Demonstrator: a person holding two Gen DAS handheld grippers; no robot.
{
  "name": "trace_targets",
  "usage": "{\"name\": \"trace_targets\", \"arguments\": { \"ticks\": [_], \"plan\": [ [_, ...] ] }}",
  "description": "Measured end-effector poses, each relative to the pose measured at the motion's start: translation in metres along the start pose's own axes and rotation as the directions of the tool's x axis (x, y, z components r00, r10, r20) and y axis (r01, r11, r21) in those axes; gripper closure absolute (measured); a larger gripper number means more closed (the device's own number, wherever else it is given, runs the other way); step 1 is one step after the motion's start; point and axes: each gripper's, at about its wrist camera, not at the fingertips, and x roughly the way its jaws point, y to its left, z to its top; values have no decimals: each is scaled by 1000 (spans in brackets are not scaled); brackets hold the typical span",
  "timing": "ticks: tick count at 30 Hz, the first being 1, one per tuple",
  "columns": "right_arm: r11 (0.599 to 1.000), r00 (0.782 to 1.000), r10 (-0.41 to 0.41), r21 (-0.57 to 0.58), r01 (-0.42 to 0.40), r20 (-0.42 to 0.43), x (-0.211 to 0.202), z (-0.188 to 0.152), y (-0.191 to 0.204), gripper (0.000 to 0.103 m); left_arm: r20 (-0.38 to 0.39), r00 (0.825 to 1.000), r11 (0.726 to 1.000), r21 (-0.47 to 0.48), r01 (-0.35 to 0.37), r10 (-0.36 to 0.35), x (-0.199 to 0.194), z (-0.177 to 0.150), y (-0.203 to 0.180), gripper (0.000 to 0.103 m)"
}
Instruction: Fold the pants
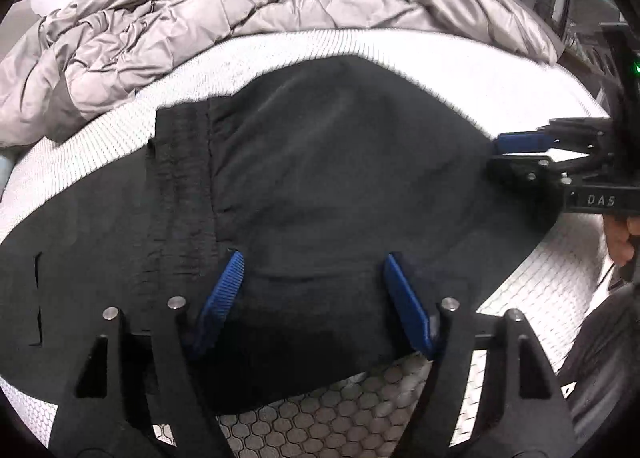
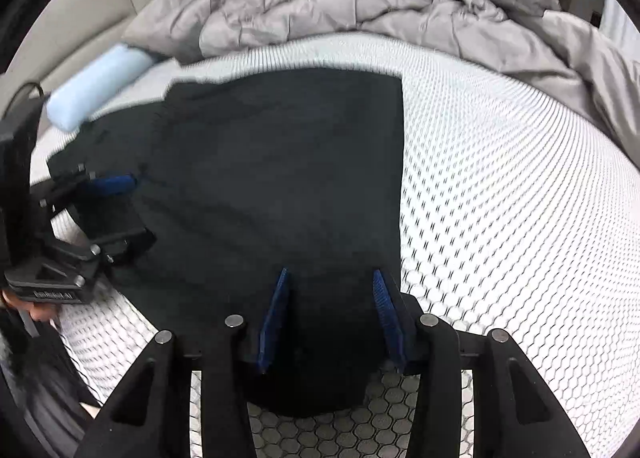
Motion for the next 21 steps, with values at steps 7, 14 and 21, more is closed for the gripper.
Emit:
{"name": "trace_targets", "arguments": {
  "ticks": [7, 14, 21],
  "plan": [
    [990, 990, 137, 15, -138, 36, 20, 42, 26, 58, -70, 998, 996, 88, 7, -1, 36, 58, -13, 37],
    [993, 998, -42, -109, 37, -48, 51, 51, 23, 58, -73, 996, 998, 21, 58, -57, 46, 53, 23, 49],
    [988, 994, -103, -122, 97, -38, 41, 51, 15, 58, -62, 998, 1000, 2, 11, -10, 24, 36, 33, 51]
  ]
}}
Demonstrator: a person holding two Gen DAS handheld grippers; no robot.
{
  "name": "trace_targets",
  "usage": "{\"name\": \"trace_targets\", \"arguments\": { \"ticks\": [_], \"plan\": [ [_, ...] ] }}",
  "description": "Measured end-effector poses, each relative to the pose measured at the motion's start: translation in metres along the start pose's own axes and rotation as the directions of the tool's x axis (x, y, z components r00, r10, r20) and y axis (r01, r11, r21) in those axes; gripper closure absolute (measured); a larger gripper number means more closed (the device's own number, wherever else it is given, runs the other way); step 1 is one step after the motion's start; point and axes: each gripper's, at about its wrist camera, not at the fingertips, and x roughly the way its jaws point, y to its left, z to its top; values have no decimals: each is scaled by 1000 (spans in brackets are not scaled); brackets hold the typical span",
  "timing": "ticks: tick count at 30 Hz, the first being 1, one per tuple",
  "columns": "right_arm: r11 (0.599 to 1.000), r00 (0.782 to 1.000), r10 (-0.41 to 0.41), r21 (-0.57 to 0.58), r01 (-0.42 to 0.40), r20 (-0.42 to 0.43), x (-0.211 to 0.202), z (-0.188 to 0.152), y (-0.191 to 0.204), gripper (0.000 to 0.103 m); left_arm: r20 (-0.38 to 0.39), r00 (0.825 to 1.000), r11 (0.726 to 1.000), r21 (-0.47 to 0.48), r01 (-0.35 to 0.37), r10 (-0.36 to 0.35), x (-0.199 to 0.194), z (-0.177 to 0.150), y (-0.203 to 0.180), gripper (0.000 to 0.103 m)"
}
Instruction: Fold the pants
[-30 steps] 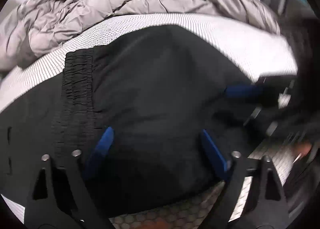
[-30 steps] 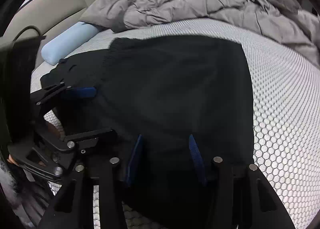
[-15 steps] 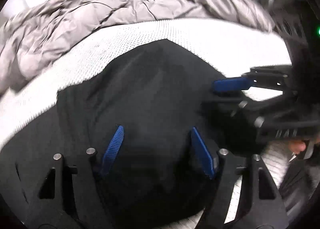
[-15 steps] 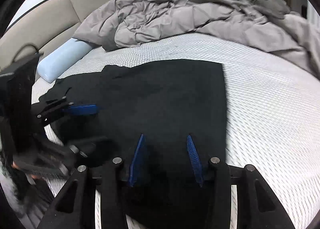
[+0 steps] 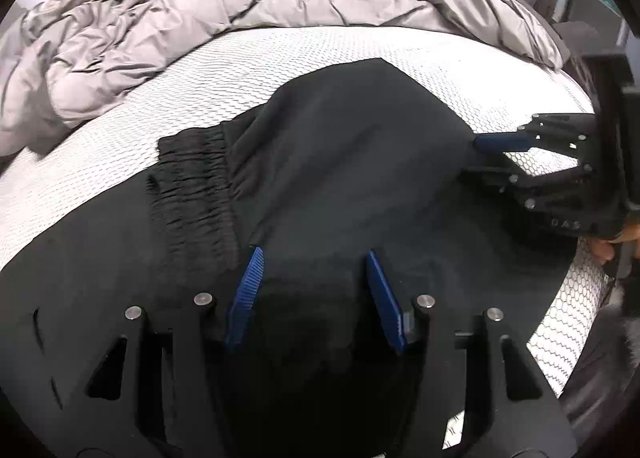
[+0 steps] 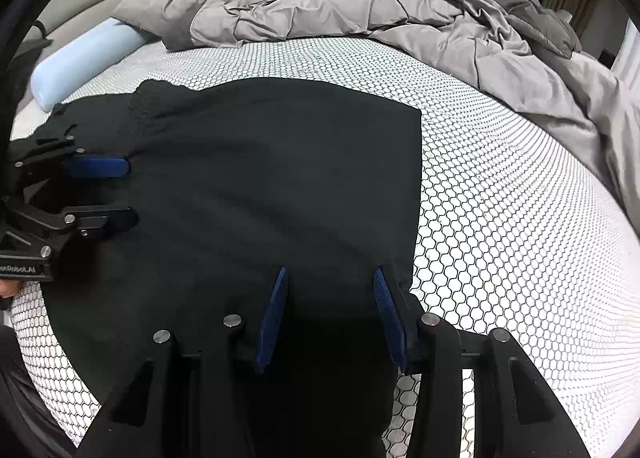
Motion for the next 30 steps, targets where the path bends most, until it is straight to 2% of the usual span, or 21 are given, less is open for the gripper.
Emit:
{"name": "trace_targets", "arguments": {
  "ticks": [2, 4, 6, 8, 10, 11, 13, 15, 16, 17, 18, 19, 22, 24, 27, 28, 30],
  "plan": [
    [999, 999, 40, 33, -41, 26, -11, 2, -2, 58, 43, 999, 1000, 5, 16, -16, -12, 3, 0, 51],
    [987, 989, 125, 92, -132, 82, -22, 9, -4, 57, 116, 992, 999, -4, 49, -48, -18, 17, 4, 51],
    [985, 986, 125, 106, -137, 106, -16, 20, 4, 54, 89, 995, 996, -68, 56, -49, -4, 31, 14, 51],
    [984, 987, 133, 105, -142, 84, 0, 31, 13, 54, 14, 998, 991, -119, 59, -58, 22, 39, 26, 53],
    [981, 986, 167, 92, -169, 26, 24, 37, 19, 54, -15, 1000, 993, -113, 26, -28, 36, 36, 32, 65],
    [987, 990, 144, 69, -144, 3, 30, 38, 21, 55, -9, 1000, 993, -119, 24, -25, 37, 35, 36, 70],
    [995, 996, 89, 50, -88, 0, 26, 36, 19, 55, 10, 999, 985, -162, 53, -53, 33, 34, 44, 70],
    [996, 998, -56, 65, 57, -16, 21, 33, 7, 55, 11, 999, 988, -151, 43, -42, 33, 32, 43, 70],
    [987, 989, -148, 60, 150, -29, 21, 30, 0, 53, 12, 1000, 992, -127, 27, -25, 32, 30, 40, 70],
    [980, 982, -184, 67, 187, -40, 23, 27, -7, 46, 12, 1000, 994, -111, 9, -8, 31, 28, 37, 70],
    [984, 988, -153, 90, 156, -30, 21, 24, -11, 46, 14, 1000, 995, -103, -5, 6, 26, 29, 34, 70],
    [987, 996, -89, 133, 91, -24, 19, 24, -17, 46, 15, 1000, 994, -105, -11, 12, 22, 30, 33, 69],
    [983, 997, -76, 167, 70, 30, 5, 29, -18, 46, 88, 996, 992, -128, 9, 2, 2, 44, 31, 69],
    [986, 995, -61, 161, 47, 81, -4, 35, -12, 46, 104, 995, 989, -149, 14, 1, 4, 54, 34, 69],
    [984, 989, 47, 161, -70, 141, -2, 52, 0, 46, 48, 998, 976, -212, 39, -29, 31, 59, 45, 69],
    [981, 985, 106, 149, -127, 139, 9, 57, 9, 46, 14, 999, 968, -245, 45, -43, 44, 58, 50, 69],
    [982, 988, 131, 125, -141, 85, 37, 67, 17, 46, -5, 999, 966, -254, 46, -48, 59, 54, 57, 73]
  ]
}}
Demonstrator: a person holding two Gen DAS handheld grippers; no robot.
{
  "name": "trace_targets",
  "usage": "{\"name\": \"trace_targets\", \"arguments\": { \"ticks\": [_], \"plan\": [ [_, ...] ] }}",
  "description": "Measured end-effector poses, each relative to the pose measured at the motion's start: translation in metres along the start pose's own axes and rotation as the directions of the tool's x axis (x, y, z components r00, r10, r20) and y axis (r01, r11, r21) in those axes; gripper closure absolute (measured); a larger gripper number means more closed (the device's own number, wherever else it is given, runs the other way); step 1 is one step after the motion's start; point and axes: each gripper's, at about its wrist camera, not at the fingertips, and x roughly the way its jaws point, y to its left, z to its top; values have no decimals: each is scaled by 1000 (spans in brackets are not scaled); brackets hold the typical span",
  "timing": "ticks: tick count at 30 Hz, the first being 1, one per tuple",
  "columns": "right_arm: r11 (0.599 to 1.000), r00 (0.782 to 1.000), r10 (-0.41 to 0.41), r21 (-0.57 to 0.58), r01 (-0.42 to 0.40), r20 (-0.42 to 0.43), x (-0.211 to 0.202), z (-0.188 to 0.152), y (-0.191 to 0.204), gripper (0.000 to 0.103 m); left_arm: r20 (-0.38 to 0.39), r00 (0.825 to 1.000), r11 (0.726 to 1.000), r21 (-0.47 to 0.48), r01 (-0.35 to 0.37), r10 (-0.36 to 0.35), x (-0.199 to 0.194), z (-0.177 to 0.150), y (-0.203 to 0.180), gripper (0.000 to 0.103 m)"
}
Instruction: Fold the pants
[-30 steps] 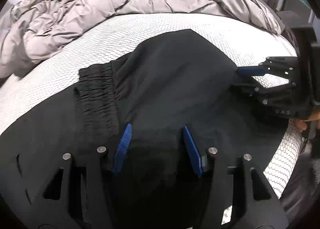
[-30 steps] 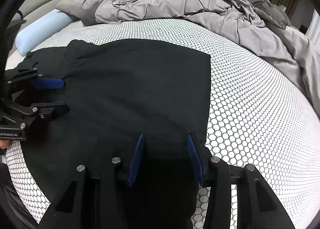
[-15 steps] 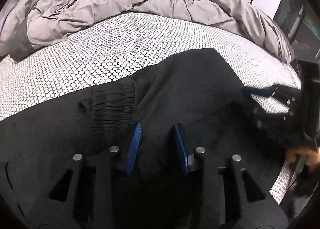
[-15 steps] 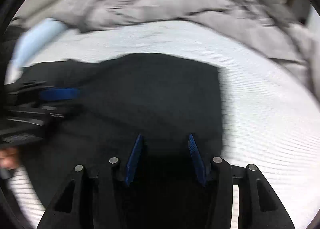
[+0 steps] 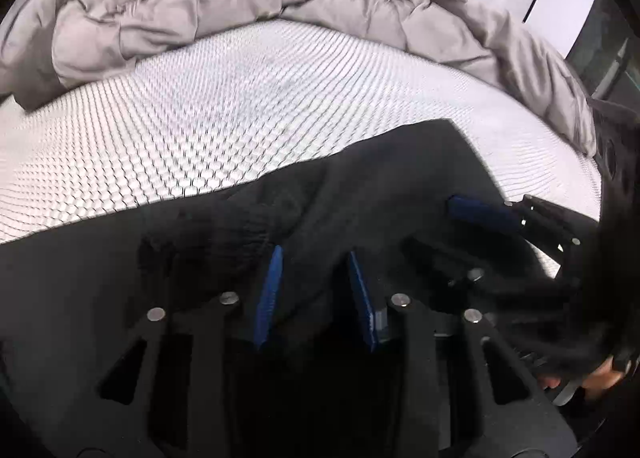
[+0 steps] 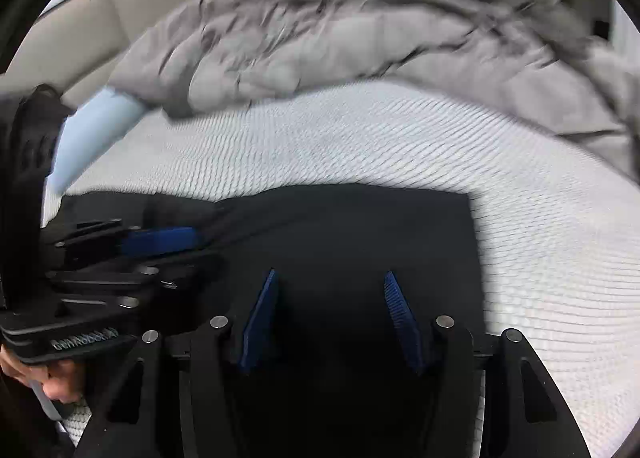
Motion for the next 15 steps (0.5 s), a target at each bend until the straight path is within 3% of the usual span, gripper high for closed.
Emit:
{"name": "trace_targets", "arguments": {
  "ticks": [1, 4, 7, 8, 12, 15],
  "plan": [
    [998, 998, -54, -45, 52, -39, 15, -2, 8, 46, 3, 1000, 1000, -7, 23, -23, 3, 1, 6, 74],
    [988, 992, -121, -99, 117, -36, 15, -6, 10, 46, 7, 998, 997, -33, 69, -69, 0, 0, 15, 79],
    [956, 960, -280, -99, 277, -21, 9, -12, -7, 40, 4, 996, 995, -55, 89, -89, -5, -3, 20, 81],
    [955, 957, -289, -76, 286, -23, 7, -13, -13, 40, 2, 996, 993, -67, 93, -93, -12, -3, 21, 81],
    [957, 958, -287, -38, 286, -22, -17, -18, -17, 40, 74, 992, 994, -35, 103, -100, -63, -16, 12, 74],
    [992, 992, -122, -23, 123, 13, -42, -22, -5, 39, 104, 992, 997, 42, 70, -74, -82, -35, -9, 54]
  ]
}}
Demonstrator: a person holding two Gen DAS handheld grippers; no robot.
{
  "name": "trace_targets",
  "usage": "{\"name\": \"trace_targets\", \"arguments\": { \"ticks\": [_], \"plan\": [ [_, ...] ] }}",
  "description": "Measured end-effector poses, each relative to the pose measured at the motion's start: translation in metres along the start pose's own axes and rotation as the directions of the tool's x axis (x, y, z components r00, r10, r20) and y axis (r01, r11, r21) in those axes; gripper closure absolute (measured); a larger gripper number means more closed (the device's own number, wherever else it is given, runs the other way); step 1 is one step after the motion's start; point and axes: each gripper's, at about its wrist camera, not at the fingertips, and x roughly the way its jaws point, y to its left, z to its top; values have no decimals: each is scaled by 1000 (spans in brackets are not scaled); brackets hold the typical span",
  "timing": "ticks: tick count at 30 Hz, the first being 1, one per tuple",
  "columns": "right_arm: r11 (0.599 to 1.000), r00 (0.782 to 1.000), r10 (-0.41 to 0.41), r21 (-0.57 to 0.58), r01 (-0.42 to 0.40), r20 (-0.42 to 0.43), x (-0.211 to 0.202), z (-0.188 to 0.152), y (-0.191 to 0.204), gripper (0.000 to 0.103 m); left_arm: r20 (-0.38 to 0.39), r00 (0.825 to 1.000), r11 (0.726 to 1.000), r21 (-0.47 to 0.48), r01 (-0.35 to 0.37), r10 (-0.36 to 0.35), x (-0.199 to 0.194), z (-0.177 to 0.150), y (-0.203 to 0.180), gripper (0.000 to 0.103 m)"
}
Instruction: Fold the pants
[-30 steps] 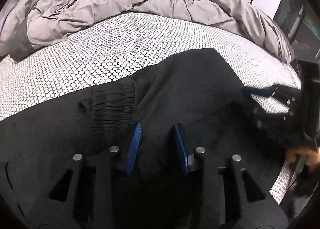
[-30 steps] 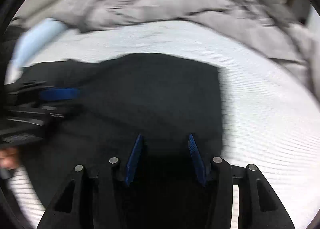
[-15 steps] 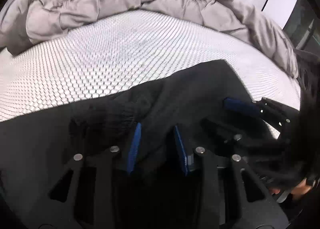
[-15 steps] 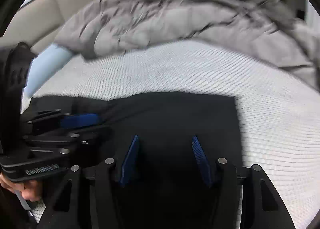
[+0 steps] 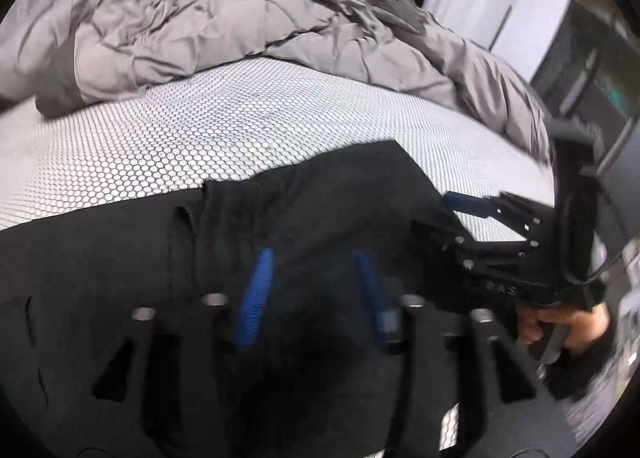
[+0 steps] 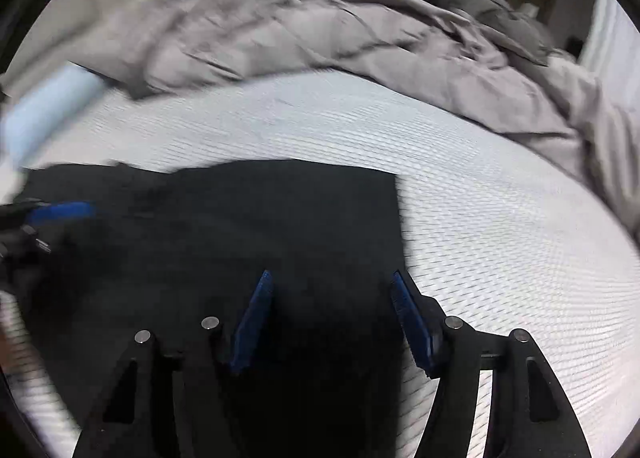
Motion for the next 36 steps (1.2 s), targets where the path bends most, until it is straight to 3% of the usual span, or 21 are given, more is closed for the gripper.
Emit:
{"name": "trace_targets", "arguments": {
  "ticks": [3, 4, 7, 12, 14, 17, 21, 23, 25, 27, 28, 29, 32, 36],
  "plan": [
    [989, 989, 143, -21, -143, -31, 6, -8, 23, 39, -78, 997, 999, 45, -27, 31, 20, -18, -10, 54],
    [988, 987, 149, -37, -151, -56, 13, -13, 30, 39, -100, 994, 998, 45, -40, 45, 29, -24, -9, 54],
    [991, 993, 69, -110, -79, -94, 25, -23, 39, 39, -72, 996, 992, 120, -38, 47, 27, -33, -12, 54],
    [992, 992, -90, -97, 82, -84, 7, -39, 3, 36, -66, 996, 993, 106, -53, 61, 12, -39, -6, 51],
    [998, 994, -59, -5, 58, -92, 0, -44, -15, 36, -37, 995, 991, 99, -93, 97, -5, -40, -14, 51],
    [995, 998, 55, 80, -54, -20, -22, -44, -19, 37, 3, 1000, 988, 155, -24, 23, -22, -38, -32, 46],
    [994, 995, 88, 58, -91, 48, -31, -40, 1, 32, -99, 995, 982, 190, -11, 30, 6, -49, -43, 44],
    [998, 998, 42, 52, -44, 47, -28, -40, 3, 33, -95, 992, 972, 229, -55, 79, 15, -54, -41, 44],
    [999, 998, -23, 44, 20, 61, -33, -41, -2, 33, -90, 994, 974, 223, -39, 61, 13, -55, -38, 44],
    [990, 986, -142, 13, 141, 84, -46, -45, -5, 33, -91, 994, 979, 200, -44, 63, 12, -56, -34, 44],
    [988, 982, -155, 13, 155, 108, -52, -47, -7, 33, -92, 994, 980, 194, -41, 60, 10, -57, -33, 44],
    [990, 982, -138, 26, 135, 126, -61, -50, -11, 33, -92, 994, 980, 194, -43, 62, 11, -57, -32, 44],
    [998, 989, 26, 47, -33, 146, -72, -51, -12, 33, -90, 993, 977, 204, -61, 81, 15, -57, -34, 41],
    [994, 994, 99, -51, -96, 55, -45, -52, 20, 34, -89, 992, 976, 208, -68, 88, 22, -54, -36, 38]
  ]
}}
